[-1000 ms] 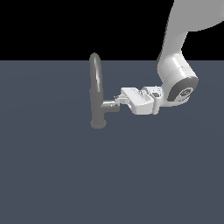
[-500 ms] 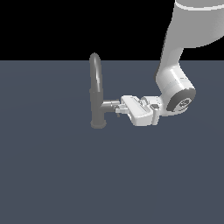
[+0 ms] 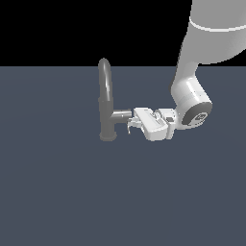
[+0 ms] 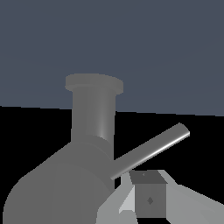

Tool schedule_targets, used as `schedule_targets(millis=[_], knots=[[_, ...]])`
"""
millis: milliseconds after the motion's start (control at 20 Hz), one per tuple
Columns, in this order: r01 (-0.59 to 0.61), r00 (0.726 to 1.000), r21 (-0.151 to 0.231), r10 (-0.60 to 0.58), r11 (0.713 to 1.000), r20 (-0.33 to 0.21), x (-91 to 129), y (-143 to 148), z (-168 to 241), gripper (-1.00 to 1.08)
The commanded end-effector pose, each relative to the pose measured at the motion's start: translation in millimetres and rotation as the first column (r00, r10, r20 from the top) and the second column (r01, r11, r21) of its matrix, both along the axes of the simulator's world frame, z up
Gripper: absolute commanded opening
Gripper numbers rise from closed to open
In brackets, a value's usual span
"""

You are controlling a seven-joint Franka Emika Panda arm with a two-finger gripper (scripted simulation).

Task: Turn on the faucet by rotating a designated handle.

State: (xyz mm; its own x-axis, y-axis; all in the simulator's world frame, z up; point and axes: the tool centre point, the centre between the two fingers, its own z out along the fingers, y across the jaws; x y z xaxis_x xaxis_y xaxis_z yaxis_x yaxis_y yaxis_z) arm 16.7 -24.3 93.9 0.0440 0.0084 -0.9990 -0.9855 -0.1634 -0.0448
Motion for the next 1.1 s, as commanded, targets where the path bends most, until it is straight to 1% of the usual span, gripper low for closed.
schedule_targets(millis=[0, 400, 450, 500, 1050], knots=[[0.005, 1.0, -0.005, -0.005, 1.0, -0.027, -0.9, 5.2, -25.0, -1.0], [0.007, 0.999, -0.008, -0.008, 1.0, -0.041, 6.5, 5.4, -50.2, -1.0], [0.007, 0.999, -0.008, -0.008, 1.0, -0.041, 6.5, 5.4, -50.2, -1.0], [0.019, 1.0, -0.013, -0.019, 1.0, -0.009, 12.6, -8.5, -29.6, -1.0], [0.015, 1.0, -0.011, -0.015, 1.0, -0.023, 32.8, 0.6, -42.2, -1.0]])
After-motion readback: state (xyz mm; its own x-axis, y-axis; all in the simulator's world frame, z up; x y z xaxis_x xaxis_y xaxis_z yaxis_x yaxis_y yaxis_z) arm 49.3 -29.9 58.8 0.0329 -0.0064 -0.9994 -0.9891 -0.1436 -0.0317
